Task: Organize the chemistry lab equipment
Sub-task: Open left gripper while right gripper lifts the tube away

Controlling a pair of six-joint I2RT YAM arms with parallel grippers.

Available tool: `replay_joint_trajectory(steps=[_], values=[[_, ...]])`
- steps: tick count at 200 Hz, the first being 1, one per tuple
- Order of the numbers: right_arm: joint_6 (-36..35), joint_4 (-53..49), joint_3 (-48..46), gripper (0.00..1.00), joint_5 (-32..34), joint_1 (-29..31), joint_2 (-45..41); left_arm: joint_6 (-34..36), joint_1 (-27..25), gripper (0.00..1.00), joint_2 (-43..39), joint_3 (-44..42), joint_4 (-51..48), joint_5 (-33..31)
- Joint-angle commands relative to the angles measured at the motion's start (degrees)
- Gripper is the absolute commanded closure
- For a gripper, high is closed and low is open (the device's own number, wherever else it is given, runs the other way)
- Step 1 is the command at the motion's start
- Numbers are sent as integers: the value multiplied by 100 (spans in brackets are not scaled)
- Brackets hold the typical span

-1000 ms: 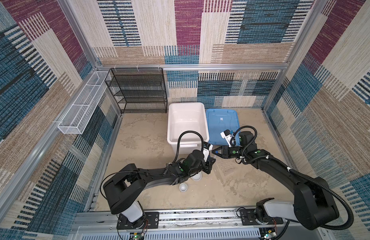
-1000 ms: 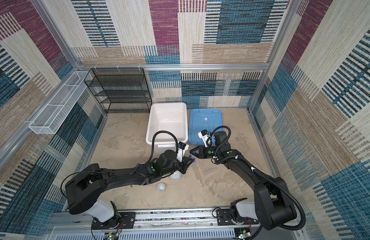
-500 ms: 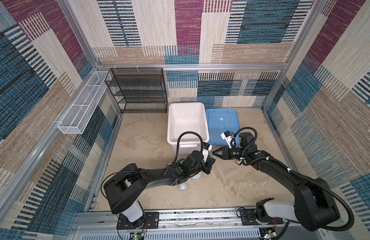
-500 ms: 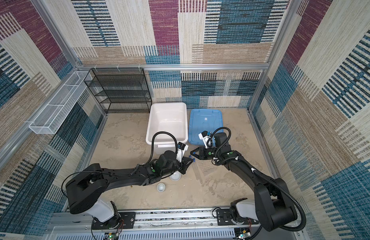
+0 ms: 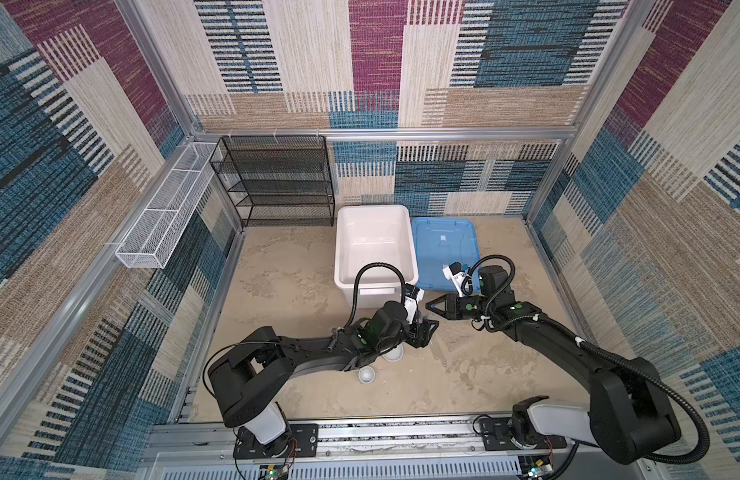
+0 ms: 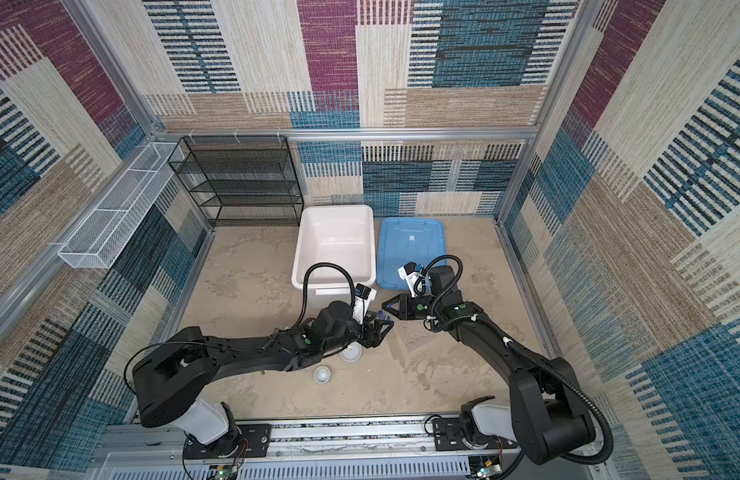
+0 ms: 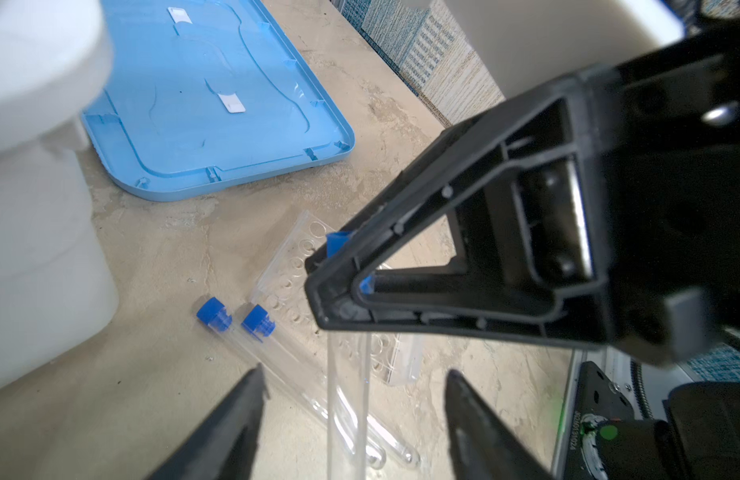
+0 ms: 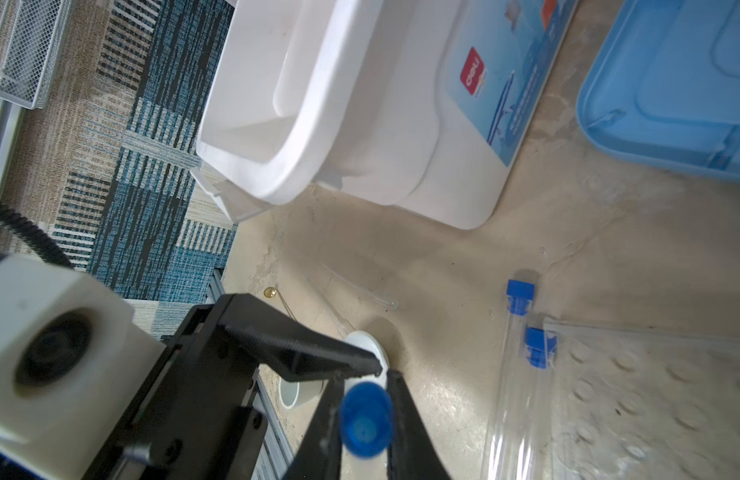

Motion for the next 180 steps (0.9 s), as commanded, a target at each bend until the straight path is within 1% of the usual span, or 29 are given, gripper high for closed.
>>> replay_joint_trajectory(steps=[1, 16, 26, 52, 91, 116, 145, 167, 180], values=[[-210, 8, 89, 82, 531, 10, -150, -89, -7, 1, -198, 28, 190, 134], [-304, 0, 105, 82, 885, 5, -324, -102, -15, 1, -338, 194, -146, 176], [-369, 15, 100, 82, 1159, 10, -477, -115, -34, 1, -425, 365, -532, 82], [-580, 77, 47, 82, 2043, 9, -1004, -495, -42, 1, -606, 788, -1532, -155], [-863, 289, -116, 83, 3523, 15, -1782, -1284, -41, 1, -596, 1011, -2125, 66], [-851, 722, -380, 83, 4152, 5, -2171, -1274, -41, 3, -318, 1204, -2387, 269], [-945, 1098, -594, 83, 4546, 15, -2312, -1206, -34, 3, -85, 1345, -2578, 216], [-1044, 1259, -642, 83, 4565, 16, -2149, -1414, -58, 5, 54, 1397, -2741, -26], [-1042, 1302, -641, 84, 4511, 19, -2018, -1412, -60, 5, 125, 1420, -2736, -35]])
